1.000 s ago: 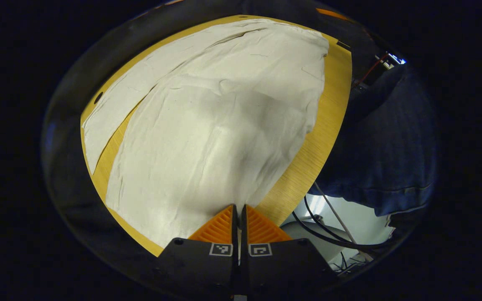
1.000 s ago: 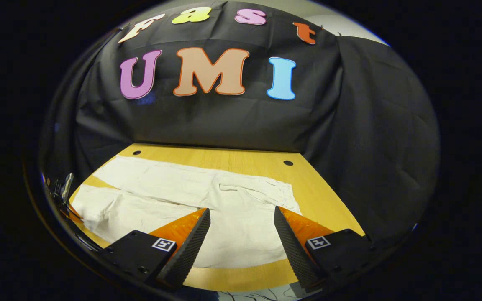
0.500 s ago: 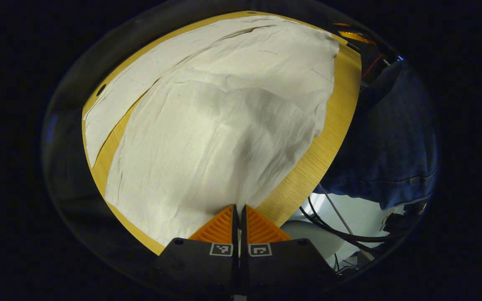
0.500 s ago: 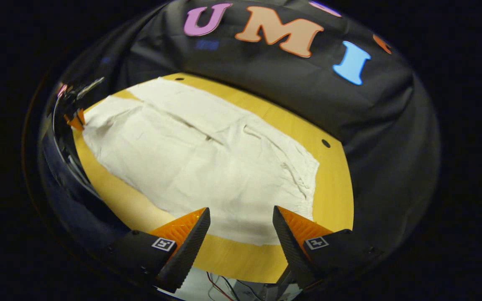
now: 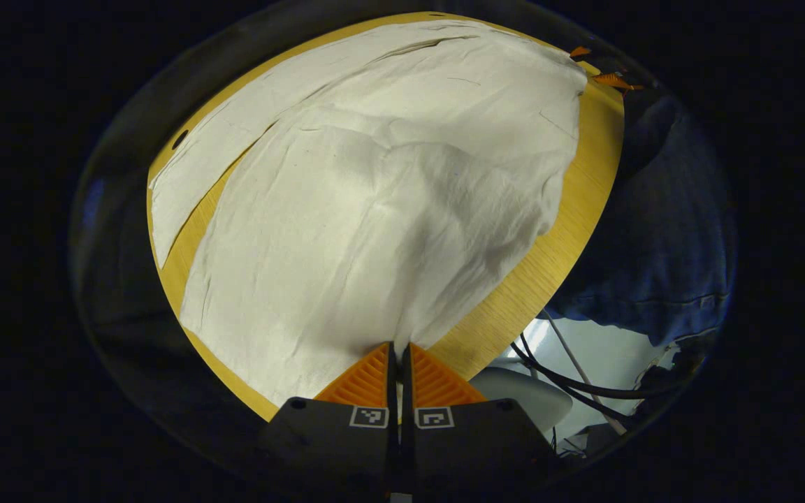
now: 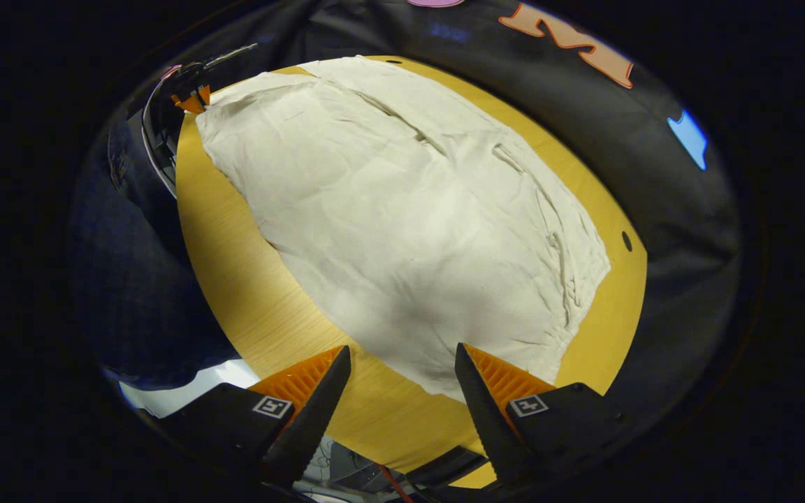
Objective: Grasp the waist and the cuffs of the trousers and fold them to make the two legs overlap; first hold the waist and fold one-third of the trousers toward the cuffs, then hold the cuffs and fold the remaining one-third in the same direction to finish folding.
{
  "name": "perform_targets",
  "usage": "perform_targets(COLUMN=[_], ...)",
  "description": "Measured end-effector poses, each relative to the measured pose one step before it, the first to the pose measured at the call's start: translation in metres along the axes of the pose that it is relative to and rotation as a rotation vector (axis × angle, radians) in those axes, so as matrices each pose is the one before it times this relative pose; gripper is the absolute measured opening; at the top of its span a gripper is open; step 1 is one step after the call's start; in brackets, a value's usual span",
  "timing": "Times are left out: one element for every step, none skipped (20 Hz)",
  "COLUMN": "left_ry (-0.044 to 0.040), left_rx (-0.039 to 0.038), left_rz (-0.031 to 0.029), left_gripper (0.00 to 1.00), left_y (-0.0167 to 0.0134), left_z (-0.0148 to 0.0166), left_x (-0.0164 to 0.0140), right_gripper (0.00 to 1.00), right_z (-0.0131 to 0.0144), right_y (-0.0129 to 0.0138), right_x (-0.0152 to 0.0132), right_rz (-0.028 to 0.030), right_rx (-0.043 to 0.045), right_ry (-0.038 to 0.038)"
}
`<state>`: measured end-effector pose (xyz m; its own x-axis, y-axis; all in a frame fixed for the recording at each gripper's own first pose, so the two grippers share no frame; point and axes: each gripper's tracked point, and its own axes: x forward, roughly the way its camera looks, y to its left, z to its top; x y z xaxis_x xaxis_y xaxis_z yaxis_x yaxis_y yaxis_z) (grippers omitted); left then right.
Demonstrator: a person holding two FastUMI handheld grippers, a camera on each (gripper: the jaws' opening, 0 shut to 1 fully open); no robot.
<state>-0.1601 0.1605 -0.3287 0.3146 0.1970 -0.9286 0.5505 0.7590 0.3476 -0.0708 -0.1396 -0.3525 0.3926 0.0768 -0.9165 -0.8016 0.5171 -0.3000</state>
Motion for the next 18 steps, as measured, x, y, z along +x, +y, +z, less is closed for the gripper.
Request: perform_targets(left_ry=[0.00828, 0.00430, 0.00322, -0.00042, 0.00122, -0.00047, 0.00149, 0.00100, 0.00264, 0.00212, 0.00182, 0.00128, -0.00054, -0.00043, -0.00122, -0.00155, -0.00156, -0.00308], left_rx=[0.00120, 0.00210, 0.00065, -0.00378, -0.00676, -0.00781, -0.00804, -0.00714, -0.00631, -0.00420, -0.00222, -0.00012, 0.00109, 0.00104, -0.00047, -0.00427, -0.01208, -0.01546], left_rz=[0.00923, 0.00689, 0.00470, 0.00320, 0.00163, 0.00059, 0.00016, -0.00102, -0.00174, -0.00286, -0.00356, -0.00395, -0.00396, -0.00459, -0.00570, -0.00646, -0.00655, -0.00677], left_gripper=[0.00, 0.00, 0.00, 0.00, 0.00, 0.00, 0.00, 0.00, 0.00, 0.00, 0.00, 0.00, 0.00, 0.00, 0.00, 0.00, 0.00, 0.00], left_y=[-0.00030, -0.00014, -0.00008, -0.00002, 0.00001, -0.00011, -0.00026, 0.00023, -0.00006, -0.00020, -0.00028, -0.00006, -0.00008, 0.00014, 0.00002, -0.00013, -0.00026, 0.00042], left_z=[-0.00034, 0.00038, 0.00011, -0.00005, -0.00039, 0.00007, 0.00018, 0.00002, 0.00019, -0.00015, 0.00022, -0.00009, 0.00047, -0.00047, 0.00044, 0.00033, -0.00001, 0.00017], left_x=[-0.00009, 0.00034, -0.00003, 0.00067, -0.00019, 0.00031, -0.00027, 0.00061, 0.00012, 0.00016, 0.00012, -0.00019, 0.00001, 0.00013, -0.00011, 0.00031, -0.00037, 0.00056], right_gripper=[0.96, 0.96, 0.96, 0.96, 0.96, 0.93, 0.94, 0.87, 0.87, 0.84, 0.89, 0.82, 0.86, 0.80, 0.82, 0.65, 0.63, 0.51], right_z=[0.00041, -0.00195, -0.00125, -0.00146, -0.00093, -0.00179, 0.00231, -0.00036, -0.00061, 0.00122, 0.00013, 0.00029, 0.00006, 0.00082, 0.00140, -0.00022, 0.00133, 0.00263], right_y=[-0.00172, -0.00106, -0.00087, 0.00211, 0.00184, 0.00278, 0.00191, 0.00034, 0.00077, -0.00117, -0.00168, 0.00001, -0.00049, -0.00106, -0.00263, -0.00341, -0.00249, -0.00238], right_x=[0.00245, 0.00278, 0.00330, 0.00260, 0.00260, 0.00165, 0.00214, 0.00091, 0.00003, 0.00124, 0.00019, -0.00010, 0.00052, -0.00119, -0.00134, 0.00202, 0.00095, -0.00149], right_rz=[0.02055, 0.01656, 0.01623, 0.02278, 0.02151, 0.02329, 0.02295, 0.01707, 0.01760, 0.00424, -0.00038, -0.00232, -0.00166, -0.00369, -0.00693, -0.00553, -0.00682, -0.01033], right_rx=[-0.00732, -0.00870, -0.00959, -0.00545, 0.00021, -0.00102, 0.00143, 0.00766, 0.01258, 0.01007, 0.00780, -0.00026, 0.00364, 0.00728, 0.01649, 0.01725, 0.01375, 0.01190], right_ry=[0.00845, 0.01374, 0.01610, 0.01462, 0.01761, 0.01881, 0.00246, 0.00934, 0.01225, 0.00064, 0.00495, -0.00157, 0.00114, -0.00249, -0.00009, 0.00180, -0.00079, -0.00639])
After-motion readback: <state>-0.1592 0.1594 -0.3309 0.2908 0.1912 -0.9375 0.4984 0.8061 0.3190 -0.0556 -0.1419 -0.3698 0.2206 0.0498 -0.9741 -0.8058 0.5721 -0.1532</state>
